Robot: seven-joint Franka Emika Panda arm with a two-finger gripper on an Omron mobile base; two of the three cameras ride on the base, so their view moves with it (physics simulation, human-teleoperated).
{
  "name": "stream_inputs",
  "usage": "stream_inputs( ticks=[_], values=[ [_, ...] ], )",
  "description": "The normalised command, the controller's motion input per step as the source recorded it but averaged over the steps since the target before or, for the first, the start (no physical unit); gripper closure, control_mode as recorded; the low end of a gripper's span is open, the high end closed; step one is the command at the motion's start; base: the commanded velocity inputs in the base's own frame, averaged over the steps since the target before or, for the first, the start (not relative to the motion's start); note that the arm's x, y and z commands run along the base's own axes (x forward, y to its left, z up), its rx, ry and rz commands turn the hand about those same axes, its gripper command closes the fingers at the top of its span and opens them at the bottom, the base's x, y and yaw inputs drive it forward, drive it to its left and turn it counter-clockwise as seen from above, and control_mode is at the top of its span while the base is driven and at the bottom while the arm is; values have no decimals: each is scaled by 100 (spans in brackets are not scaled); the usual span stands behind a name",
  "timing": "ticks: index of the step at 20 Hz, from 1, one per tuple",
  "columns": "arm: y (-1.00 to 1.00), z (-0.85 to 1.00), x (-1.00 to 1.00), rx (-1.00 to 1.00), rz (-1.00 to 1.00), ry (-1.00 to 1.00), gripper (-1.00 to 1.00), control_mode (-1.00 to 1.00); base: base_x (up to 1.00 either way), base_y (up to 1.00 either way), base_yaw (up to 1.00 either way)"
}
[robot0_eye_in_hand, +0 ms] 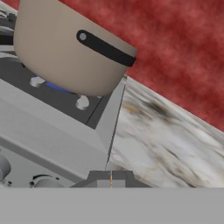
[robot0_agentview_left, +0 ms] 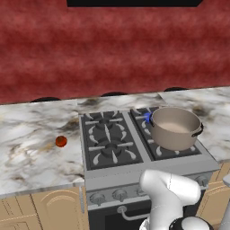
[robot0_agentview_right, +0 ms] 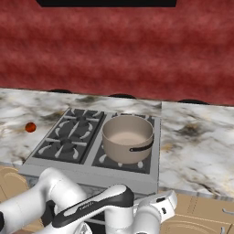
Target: Turn on the burner for the pot on the stove. Wait thirty seconds for the pot to heat up. Then add the tomato to the pot.
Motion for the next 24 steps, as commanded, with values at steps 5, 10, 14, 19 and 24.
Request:
stream_inputs(
  ticks=[5,10,14,19,24],
  values=[
    [0,0,0,0,0,0,100,-100,0,0,0],
    [0,0,0,0,0,0,100,-100,0,0,0],
    [0,0,0,0,0,0,100,-100,0,0,0],
    [0,0,0,0,0,0,100,-100,0,0,0],
    [0,0,0,0,0,0,100,-100,0,0,0]
  ],
)
